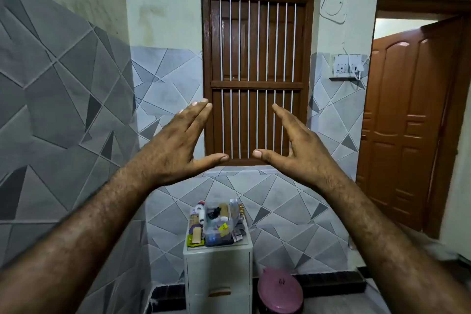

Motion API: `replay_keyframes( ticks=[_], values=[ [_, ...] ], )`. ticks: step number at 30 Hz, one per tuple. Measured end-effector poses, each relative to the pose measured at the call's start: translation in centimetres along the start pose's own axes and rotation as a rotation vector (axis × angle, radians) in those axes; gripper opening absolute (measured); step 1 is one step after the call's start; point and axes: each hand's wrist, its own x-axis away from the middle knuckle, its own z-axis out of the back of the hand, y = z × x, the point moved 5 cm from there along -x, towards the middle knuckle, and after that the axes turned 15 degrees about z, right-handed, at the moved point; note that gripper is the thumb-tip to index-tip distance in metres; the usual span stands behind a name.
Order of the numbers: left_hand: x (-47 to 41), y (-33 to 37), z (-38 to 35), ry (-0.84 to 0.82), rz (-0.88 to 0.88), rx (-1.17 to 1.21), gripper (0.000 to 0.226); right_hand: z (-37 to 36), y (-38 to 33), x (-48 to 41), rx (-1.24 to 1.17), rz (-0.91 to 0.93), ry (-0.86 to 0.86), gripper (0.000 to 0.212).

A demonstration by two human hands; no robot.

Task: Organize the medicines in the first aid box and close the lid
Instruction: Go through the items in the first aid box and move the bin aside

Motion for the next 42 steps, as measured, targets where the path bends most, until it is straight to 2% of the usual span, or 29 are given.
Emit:
replay_keyframes(
  ticks=[9,17,26,42],
  values=[
    [-2.1,-1.7,-5.8,-0.020,0.012,0.019,0.086,-4.8,5.4,-1.4,-0.058,-0.013,-0.004,0.094],
    [-6.2,-1.8,-12.6,-0.042,0.051,0.007,0.085,-8.1,13.2,-3.3,-0.119,-0.028,-0.015,0.091],
    [-8.9,-2.4,-21.5,-0.097,0.122,0.002,0.085,-12.9,21.0,-4.7,-0.162,-0.052,-0.114,0.090],
    [-10.7,-9.1,-35.8,-0.243,0.252,0.066,0.086,-26.4,30.5,-6.7,-0.284,-0.110,-0.235,0.087]
  ],
)
